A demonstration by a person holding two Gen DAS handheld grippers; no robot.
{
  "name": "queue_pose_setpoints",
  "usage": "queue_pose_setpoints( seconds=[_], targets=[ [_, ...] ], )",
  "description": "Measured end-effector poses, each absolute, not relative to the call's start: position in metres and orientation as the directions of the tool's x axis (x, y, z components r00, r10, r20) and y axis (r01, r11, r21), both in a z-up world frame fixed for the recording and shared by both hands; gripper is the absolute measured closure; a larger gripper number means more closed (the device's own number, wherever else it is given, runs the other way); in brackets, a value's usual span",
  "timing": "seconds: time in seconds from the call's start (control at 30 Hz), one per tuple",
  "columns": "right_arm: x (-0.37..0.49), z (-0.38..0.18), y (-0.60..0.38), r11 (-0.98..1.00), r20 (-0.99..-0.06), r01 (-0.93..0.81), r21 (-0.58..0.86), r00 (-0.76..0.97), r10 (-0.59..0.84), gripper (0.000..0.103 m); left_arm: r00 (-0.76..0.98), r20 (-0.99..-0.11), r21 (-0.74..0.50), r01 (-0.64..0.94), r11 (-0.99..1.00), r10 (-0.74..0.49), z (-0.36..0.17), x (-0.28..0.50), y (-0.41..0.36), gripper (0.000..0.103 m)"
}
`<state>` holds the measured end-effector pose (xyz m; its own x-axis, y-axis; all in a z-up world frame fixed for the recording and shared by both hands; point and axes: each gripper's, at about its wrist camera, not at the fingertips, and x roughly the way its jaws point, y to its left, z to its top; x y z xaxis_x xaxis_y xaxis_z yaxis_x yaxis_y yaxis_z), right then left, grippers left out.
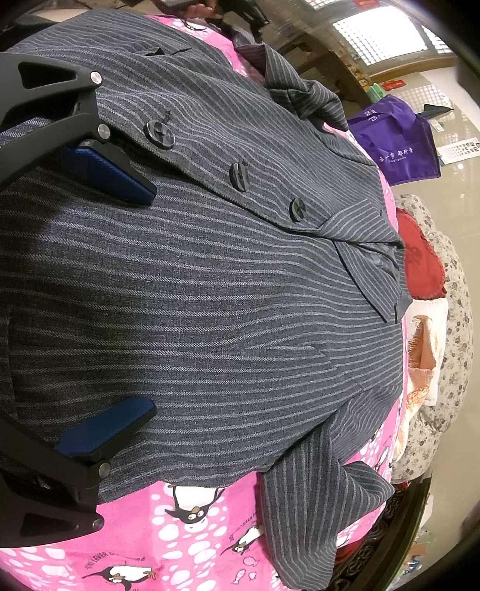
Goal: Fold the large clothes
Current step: 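Grasp the blazer sleeve with the left tool and lift it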
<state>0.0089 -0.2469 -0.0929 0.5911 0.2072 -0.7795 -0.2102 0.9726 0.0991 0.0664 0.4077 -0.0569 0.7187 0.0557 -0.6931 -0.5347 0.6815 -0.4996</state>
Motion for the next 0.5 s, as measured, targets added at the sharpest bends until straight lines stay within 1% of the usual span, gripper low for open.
queue_pose_setpoints(
  seconds=[0.03, 0.1, 0.13, 0.2, 0.27, 0.33, 0.4, 0.43, 0.47, 0.5],
  targets=[
    [0.009, -0.093, -0.247, 0.973, -0.780, -0.210, 0.100, 0.591, 0.208, 0.000, 0.711, -0.699, -0.468, -0.534, 0.704, 0.076, -0.053, 0.070, 0.406, 0.035],
    [0.009, -0.093, -0.247, 0.972, -0.779, -0.210, 0.100, 0.591, 0.208, 0.000, 0.666, -0.737, -0.377, -0.549, 0.746, 0.118, -0.048, 0.079, 0.401, 0.097],
    [0.009, -0.093, -0.247, 0.973, -0.780, -0.210, 0.100, 0.591, 0.208, 0.000, 0.647, -0.752, -0.345, -0.551, 0.760, 0.128, -0.045, 0.082, 0.398, 0.097],
    [0.009, -0.093, -0.247, 0.972, -0.780, -0.210, 0.100, 0.591, 0.208, 0.000, 0.638, -0.747, -0.274, -0.553, 0.787, 0.188, -0.035, 0.081, 0.391, 0.098],
    [0.009, -0.093, -0.247, 0.973, -0.780, -0.210, 0.100, 0.591, 0.208, 0.000, 0.658, -0.703, -0.218, -0.560, 0.799, 0.269, -0.013, 0.073, 0.384, 0.098],
    [0.009, -0.093, -0.247, 0.973, -0.780, -0.210, 0.099, 0.591, 0.207, 0.000, 0.684, -0.631, -0.202, -0.599, 0.775, 0.365, 0.018, 0.060, 0.391, 0.098],
    [0.009, -0.093, -0.248, 0.972, -0.779, -0.210, 0.102, 0.591, 0.210, 0.000, 0.689, -0.569, -0.215, -0.652, 0.727, 0.449, 0.045, 0.045, 0.404, 0.098],
    [0.009, -0.093, -0.246, 0.972, -0.778, -0.210, 0.101, 0.592, 0.209, 0.000, 0.691, -0.551, -0.236, -0.666, 0.707, 0.468, 0.056, 0.038, 0.411, 0.098],
    [0.009, -0.093, -0.246, 0.972, -0.778, -0.210, 0.101, 0.593, 0.209, 0.000, 0.701, -0.547, -0.246, -0.657, 0.712, 0.458, 0.064, 0.037, 0.414, 0.099],
    [0.010, -0.093, -0.246, 0.972, -0.777, -0.210, 0.100, 0.593, 0.209, 0.000, 0.705, -0.546, -0.231, -0.646, 0.727, 0.453, 0.069, 0.039, 0.410, 0.098]
  ],
)
